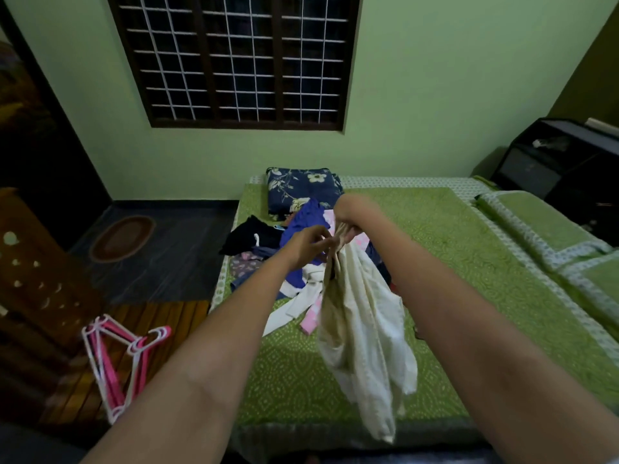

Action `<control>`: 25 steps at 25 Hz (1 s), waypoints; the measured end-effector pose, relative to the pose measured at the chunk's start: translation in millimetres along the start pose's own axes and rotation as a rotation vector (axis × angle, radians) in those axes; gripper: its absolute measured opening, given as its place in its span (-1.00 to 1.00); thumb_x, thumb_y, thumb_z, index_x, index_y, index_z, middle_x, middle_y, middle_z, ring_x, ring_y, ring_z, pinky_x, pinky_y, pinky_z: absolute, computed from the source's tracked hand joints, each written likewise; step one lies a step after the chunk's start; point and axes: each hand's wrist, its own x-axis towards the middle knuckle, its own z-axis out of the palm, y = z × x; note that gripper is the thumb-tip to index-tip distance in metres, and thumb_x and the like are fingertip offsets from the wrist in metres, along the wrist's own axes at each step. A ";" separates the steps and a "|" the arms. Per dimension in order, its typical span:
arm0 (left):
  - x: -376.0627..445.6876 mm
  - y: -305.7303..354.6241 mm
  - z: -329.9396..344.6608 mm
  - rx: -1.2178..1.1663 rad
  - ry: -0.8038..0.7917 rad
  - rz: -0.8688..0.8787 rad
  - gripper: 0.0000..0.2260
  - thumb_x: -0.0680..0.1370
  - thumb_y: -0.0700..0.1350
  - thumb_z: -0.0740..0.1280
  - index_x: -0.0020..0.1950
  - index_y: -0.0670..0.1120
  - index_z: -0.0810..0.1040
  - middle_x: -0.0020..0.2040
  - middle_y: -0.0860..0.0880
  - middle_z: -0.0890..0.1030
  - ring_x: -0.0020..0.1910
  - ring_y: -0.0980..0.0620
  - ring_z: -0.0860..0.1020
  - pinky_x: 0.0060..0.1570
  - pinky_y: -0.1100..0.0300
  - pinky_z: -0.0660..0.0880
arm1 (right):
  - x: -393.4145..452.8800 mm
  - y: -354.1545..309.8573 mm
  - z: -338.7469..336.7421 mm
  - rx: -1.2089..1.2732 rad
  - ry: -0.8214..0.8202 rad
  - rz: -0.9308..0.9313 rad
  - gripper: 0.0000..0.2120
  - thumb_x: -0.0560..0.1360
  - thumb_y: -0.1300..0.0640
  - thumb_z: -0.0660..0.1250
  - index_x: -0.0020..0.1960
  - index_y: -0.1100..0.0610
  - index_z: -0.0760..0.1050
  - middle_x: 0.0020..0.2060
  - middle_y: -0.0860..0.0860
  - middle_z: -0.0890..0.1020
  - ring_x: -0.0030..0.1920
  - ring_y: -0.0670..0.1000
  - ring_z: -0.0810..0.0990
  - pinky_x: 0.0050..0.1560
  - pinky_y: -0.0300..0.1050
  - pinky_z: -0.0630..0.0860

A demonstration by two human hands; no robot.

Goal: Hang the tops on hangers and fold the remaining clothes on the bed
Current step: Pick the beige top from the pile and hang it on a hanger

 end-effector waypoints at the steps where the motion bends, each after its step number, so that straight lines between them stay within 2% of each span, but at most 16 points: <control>1: -4.2 3.4 0.3 0.008 -0.013 0.009 -0.88 0.60 -0.06 0.30 -0.12 -0.03 0.47 -0.18 -0.06 0.57 -0.21 -0.05 0.60 -0.30 0.17 0.54 | -3.2 4.1 -2.2 0.036 -0.005 0.002 -0.61 0.57 0.25 0.10 -0.35 0.25 0.55 -0.56 0.10 0.60 -0.42 0.06 0.66 -0.10 -0.03 0.63; 2: -7.1 4.6 1.8 0.017 -0.033 0.008 -0.88 0.60 -0.08 0.30 -0.13 -0.02 0.45 -0.18 -0.05 0.57 -0.23 -0.01 0.60 -0.35 0.23 0.48 | -5.2 7.6 -4.0 0.069 -0.004 0.010 -0.60 0.59 0.25 0.09 -0.36 0.23 0.53 -0.58 0.06 0.58 -0.47 0.02 0.64 -0.16 -0.08 0.63; 3: -9.6 3.4 4.2 0.012 -0.064 -0.008 -0.90 0.59 -0.12 0.30 -0.12 -0.02 0.45 -0.17 -0.04 0.57 -0.23 0.00 0.61 -0.33 0.19 0.47 | -8.3 10.4 -6.2 0.108 0.024 0.003 -0.63 0.59 0.26 0.11 -0.35 0.20 0.50 -0.65 0.00 0.54 -0.55 -0.04 0.59 -0.21 -0.11 0.63; 5: -13.1 -9.1 5.7 0.119 -0.144 -0.064 -0.92 0.58 -0.21 0.30 -0.06 -0.05 0.47 -0.09 -0.07 0.57 -0.19 -0.04 0.59 -0.16 0.01 0.54 | -15.9 17.1 -9.8 0.232 0.092 0.000 -0.73 0.58 0.29 0.16 -0.29 0.11 0.38 -0.71 -0.18 0.45 -0.66 -0.13 0.49 -0.23 -0.12 0.63; 6: -17.3 -15.7 5.3 0.235 -0.178 -0.089 -0.92 0.58 -0.24 0.28 -0.02 -0.06 0.48 -0.05 -0.10 0.56 -0.18 -0.05 0.57 -0.12 0.00 0.55 | -22.4 20.7 -12.6 0.297 0.109 -0.008 -0.73 0.57 0.31 0.16 -0.27 0.10 0.34 -0.71 -0.24 0.42 -0.66 -0.15 0.48 -0.25 -0.12 0.62; 9: -31.2 -33.5 6.8 0.385 -0.126 -0.163 -0.90 0.62 -0.08 0.25 0.07 -0.06 0.51 -0.05 -0.16 0.56 -0.25 -0.03 0.50 -0.36 0.23 0.44 | -39.1 29.7 -18.5 0.358 0.107 -0.006 -0.70 0.60 0.31 0.11 -0.28 0.11 0.32 -0.72 -0.19 0.44 -0.66 -0.16 0.49 -0.48 -0.24 0.56; 11: -37.9 -26.6 9.0 0.431 -0.082 -0.114 -0.74 0.60 0.10 0.23 0.10 -0.05 0.54 -0.12 -0.15 0.56 -0.27 -0.02 0.47 -0.32 0.20 0.37 | -48.5 30.4 -18.7 0.281 0.099 -0.014 -0.65 0.62 0.31 0.06 -0.32 0.16 0.36 -0.73 -0.05 0.45 -0.67 -0.10 0.49 -0.60 -0.27 0.47; 12: -40.2 -19.1 11.3 0.462 -0.058 -0.040 -0.71 0.59 0.17 0.21 0.05 -0.02 0.55 -0.16 -0.10 0.55 -0.26 -0.02 0.47 -0.28 0.14 0.36 | -51.9 29.5 -17.1 0.219 0.089 -0.028 -0.60 0.62 0.32 0.03 -0.37 0.21 0.39 -0.73 0.02 0.46 -0.68 -0.06 0.49 -0.61 -0.25 0.44; 14: -42.9 -1.4 16.2 0.430 0.047 0.133 -0.73 0.56 0.21 0.19 -0.15 0.05 0.50 -0.24 -0.02 0.49 -0.27 -0.04 0.46 -0.28 0.07 0.33 | -56.7 24.5 -10.7 0.156 0.076 -0.054 -0.58 0.57 0.38 0.00 -0.40 0.29 0.41 -0.67 0.13 0.49 -0.65 0.01 0.51 -0.59 -0.23 0.41; 15: -43.6 5.7 17.4 0.415 0.116 0.204 -0.75 0.57 0.16 0.19 -0.23 0.06 0.43 -0.27 0.01 0.45 -0.28 -0.03 0.42 -0.29 0.06 0.29 | -59.0 20.4 -7.3 0.126 0.064 -0.074 -0.62 0.55 0.38 0.00 -0.37 0.30 0.44 -0.62 0.15 0.51 -0.62 0.03 0.53 -0.55 -0.21 0.43; 18: -45.6 19.2 15.2 0.459 0.228 0.290 -0.72 0.62 -0.01 0.20 -0.27 -0.05 0.32 -0.34 0.03 0.37 -0.33 -0.03 0.36 -0.34 0.09 0.19 | -62.7 9.3 -1.6 0.053 0.078 -0.109 -0.73 0.51 0.34 0.09 -0.18 0.26 0.55 -0.44 0.15 0.61 -0.50 0.05 0.60 -0.30 -0.09 0.59; 20: -50.1 21.0 9.1 0.558 0.297 0.245 -0.74 0.62 0.00 0.18 -0.21 -0.10 0.32 -0.36 -0.02 0.42 -0.32 -0.11 0.40 -0.35 0.08 0.23 | -65.2 6.6 -1.3 0.038 0.131 -0.118 -0.72 0.49 0.35 0.05 -0.10 0.24 0.55 -0.31 0.18 0.66 -0.39 0.10 0.66 -0.13 0.04 0.64; 22: -54.3 12.3 -2.2 0.702 0.350 0.131 -0.85 0.59 -0.04 0.21 -0.10 -0.09 0.34 -0.23 -0.10 0.51 -0.21 -0.17 0.50 -0.27 0.05 0.35 | -67.6 9.3 -1.4 -0.014 0.200 -0.137 -0.69 0.47 0.36 0.01 -0.10 0.24 0.53 -0.28 0.21 0.67 -0.38 0.11 0.67 -0.14 0.04 0.64; 23: -57.3 3.4 -9.1 0.778 0.336 0.019 -0.89 0.58 -0.07 0.21 -0.02 -0.10 0.36 -0.11 -0.15 0.55 -0.10 -0.20 0.54 -0.17 0.02 0.41 | -67.5 13.5 -0.1 -0.040 0.251 -0.125 -0.72 0.48 0.35 0.02 -0.14 0.23 0.50 -0.26 0.19 0.67 -0.36 0.10 0.67 -0.16 0.00 0.62; 25: -68.2 -18.1 -22.1 0.907 0.267 -0.271 -0.80 0.59 -0.13 0.18 0.20 -0.13 0.39 0.16 -0.19 0.53 0.13 -0.25 0.52 0.02 -0.04 0.45 | -69.4 28.7 5.1 -0.130 0.370 -0.030 -0.78 0.51 0.30 0.07 -0.11 0.22 0.49 -0.11 0.15 0.65 -0.19 0.12 0.64 -0.14 -0.06 0.53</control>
